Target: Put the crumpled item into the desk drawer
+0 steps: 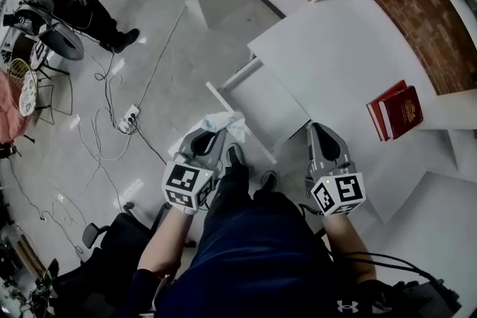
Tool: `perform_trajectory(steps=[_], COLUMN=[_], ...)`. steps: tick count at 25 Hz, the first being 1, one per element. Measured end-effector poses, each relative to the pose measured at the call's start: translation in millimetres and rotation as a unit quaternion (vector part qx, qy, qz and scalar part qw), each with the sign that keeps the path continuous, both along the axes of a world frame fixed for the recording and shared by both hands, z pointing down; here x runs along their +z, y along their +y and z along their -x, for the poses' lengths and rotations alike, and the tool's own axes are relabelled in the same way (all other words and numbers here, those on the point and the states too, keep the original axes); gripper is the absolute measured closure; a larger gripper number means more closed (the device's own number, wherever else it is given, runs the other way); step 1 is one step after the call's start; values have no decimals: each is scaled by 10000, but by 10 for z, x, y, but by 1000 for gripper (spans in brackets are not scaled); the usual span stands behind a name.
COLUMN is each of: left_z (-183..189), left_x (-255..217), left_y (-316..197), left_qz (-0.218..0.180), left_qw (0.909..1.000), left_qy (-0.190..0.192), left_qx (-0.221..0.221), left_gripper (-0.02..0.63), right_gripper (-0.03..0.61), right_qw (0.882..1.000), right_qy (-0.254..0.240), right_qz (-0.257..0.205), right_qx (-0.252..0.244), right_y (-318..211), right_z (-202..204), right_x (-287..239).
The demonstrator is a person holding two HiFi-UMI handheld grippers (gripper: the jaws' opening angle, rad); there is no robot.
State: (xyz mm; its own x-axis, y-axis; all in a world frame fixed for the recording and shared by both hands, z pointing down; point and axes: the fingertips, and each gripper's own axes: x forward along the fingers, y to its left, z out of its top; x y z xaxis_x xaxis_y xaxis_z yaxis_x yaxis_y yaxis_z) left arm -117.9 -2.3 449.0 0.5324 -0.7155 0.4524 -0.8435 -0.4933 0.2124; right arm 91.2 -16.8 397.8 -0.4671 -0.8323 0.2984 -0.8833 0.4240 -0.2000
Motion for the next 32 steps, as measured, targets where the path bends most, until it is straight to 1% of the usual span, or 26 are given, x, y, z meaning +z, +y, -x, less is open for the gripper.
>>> perform_trajectory(steps=[5,9,16,20,22,27,32], left_z=[145,171,124,7,-72,-307,-542], left_x=[107,201,421,564,630,777,1043], left_y=[-307,-515,-763,-882,-931,-1048,-1230], left_qz=[76,139,289,370,400,400,580], left_qw=[9996,9985,9951,9927,9905,9811,9743], left_qy=[21,13,-183,-380,-547,-1038,-1229], left_qx=[278,526,925,1086,1194,1580,1796], left_gripper=[592,592,591,592,592,592,592], right_gripper=[575,575,575,575,575,575,575], right_qw=[9996,9989,9974,9970,9971,9972,9966], right_qy=[117,191,239,172,112,-41,-160], right_qz=[104,157,259,387,456,571,685], right_qx=[215,392,629,646,600,487,425], right_y=[-183,-294,-369,-419,-457,-604,-755], right_z=[158,217,184,96,67,-18,-123], right_x=[50,79,134,271,350,494,629])
